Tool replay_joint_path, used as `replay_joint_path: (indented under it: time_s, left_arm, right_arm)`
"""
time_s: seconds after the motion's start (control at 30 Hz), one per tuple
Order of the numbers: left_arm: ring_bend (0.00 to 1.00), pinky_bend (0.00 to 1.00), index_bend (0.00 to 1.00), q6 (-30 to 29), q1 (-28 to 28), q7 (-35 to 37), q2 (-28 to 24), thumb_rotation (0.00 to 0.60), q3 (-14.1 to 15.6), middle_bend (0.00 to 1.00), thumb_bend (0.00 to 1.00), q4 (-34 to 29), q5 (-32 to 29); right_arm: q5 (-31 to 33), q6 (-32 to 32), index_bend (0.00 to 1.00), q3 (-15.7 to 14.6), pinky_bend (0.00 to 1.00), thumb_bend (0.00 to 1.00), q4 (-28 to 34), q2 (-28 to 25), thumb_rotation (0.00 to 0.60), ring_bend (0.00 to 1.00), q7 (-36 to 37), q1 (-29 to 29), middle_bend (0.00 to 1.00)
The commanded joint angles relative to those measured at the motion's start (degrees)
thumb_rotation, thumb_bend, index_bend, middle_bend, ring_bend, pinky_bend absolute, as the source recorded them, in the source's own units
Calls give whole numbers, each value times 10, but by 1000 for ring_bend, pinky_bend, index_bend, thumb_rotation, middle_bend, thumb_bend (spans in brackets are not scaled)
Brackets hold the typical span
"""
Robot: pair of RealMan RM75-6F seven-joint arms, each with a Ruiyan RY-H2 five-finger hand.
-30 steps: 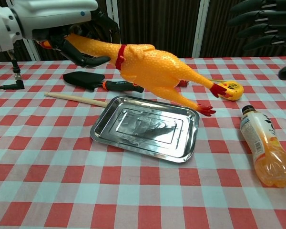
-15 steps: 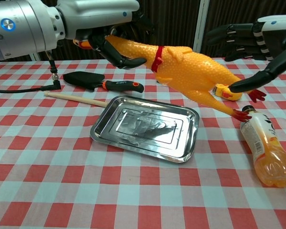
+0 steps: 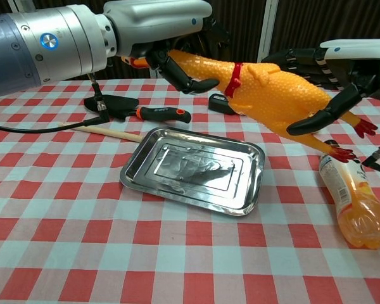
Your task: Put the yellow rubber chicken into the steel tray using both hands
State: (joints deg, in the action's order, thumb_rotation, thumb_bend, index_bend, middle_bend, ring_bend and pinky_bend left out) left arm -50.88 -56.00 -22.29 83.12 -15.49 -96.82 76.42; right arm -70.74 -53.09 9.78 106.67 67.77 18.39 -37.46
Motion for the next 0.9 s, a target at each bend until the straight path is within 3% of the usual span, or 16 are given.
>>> replay_joint_path:
  time_s: [0.03, 0.2, 0.4, 0.77, 0.9]
  left_arm:
    - [648, 756, 651, 3, -4, -2, 2, 600, 3, 729, 704, 0, -5]
    - [648, 756, 651, 3, -8, -3, 1, 600, 9, 729, 704, -4, -8]
    - [648, 756, 651, 1, -7, -1, -6, 600, 20, 729, 701, -11, -8]
    - [648, 756, 651, 0, -12, 3, -4, 600, 27, 728, 698, -10, -13]
    - [648, 756, 651, -2, -14, 4, -3, 600, 28, 726, 698, -12, -12]
  right_arm:
    - [5, 1, 0, 3, 69, 176, -2, 5, 600, 0, -9, -2, 0]
    - [17, -1, 17, 9, 144, 175, -9, 12, 600, 39, -23, -2, 59]
    - [31, -5, 261, 14, 280, 213, -23, 24, 600, 205, -30, 0, 228]
    - [43, -18, 710, 21, 653, 591, -36, 44, 600, 575, -54, 4, 586]
    - [45, -26, 894, 21, 786, 672, -41, 53, 600, 716, -68, 6, 722]
